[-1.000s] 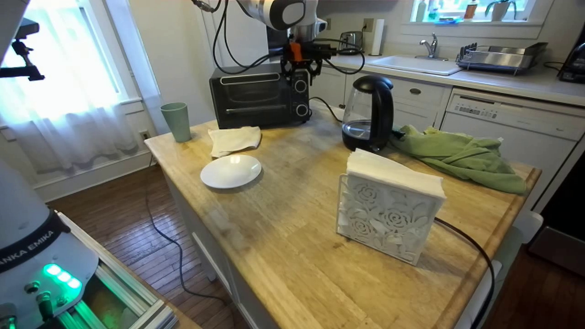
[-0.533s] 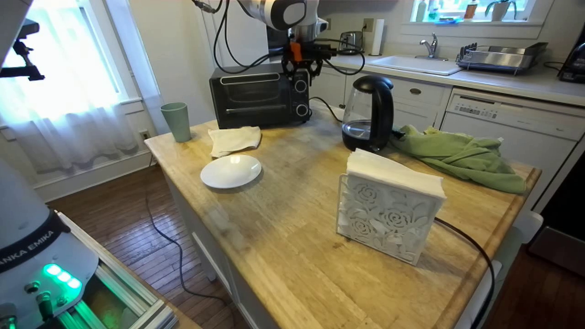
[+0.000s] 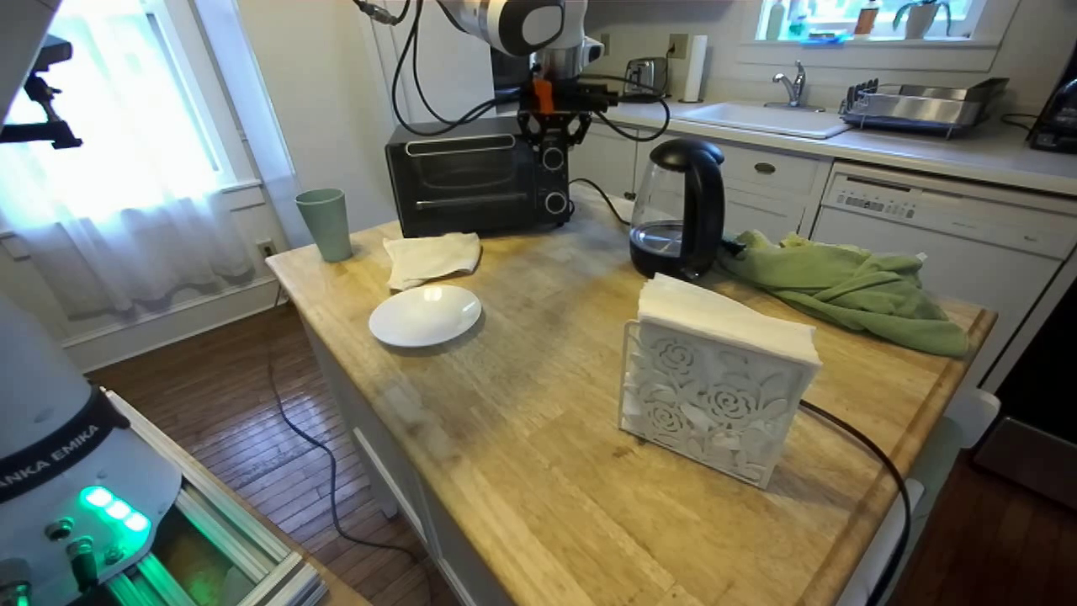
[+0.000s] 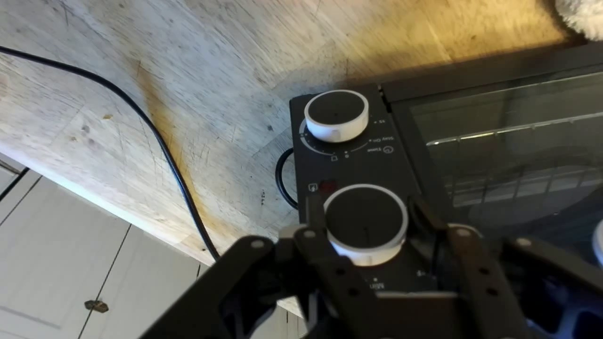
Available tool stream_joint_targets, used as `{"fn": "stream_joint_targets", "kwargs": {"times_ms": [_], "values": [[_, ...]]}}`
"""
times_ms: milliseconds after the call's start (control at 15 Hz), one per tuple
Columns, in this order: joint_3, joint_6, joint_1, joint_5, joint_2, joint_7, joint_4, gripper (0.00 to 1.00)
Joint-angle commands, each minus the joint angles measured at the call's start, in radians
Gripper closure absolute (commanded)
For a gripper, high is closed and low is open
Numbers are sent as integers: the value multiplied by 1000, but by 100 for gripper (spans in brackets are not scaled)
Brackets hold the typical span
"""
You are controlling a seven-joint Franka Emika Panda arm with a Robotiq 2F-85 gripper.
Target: Turn the top knob to the right
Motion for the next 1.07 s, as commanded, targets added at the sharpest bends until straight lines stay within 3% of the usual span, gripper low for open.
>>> {"fn": "stream_joint_targets", "kwargs": {"times_ms": [0, 467, 1000], "values": [[17, -36, -12, -14, 26, 13, 46, 60], [32, -109, -33, 29, 41, 68, 87, 62], [61, -288, -98, 118, 121, 154, 237, 62]]}}
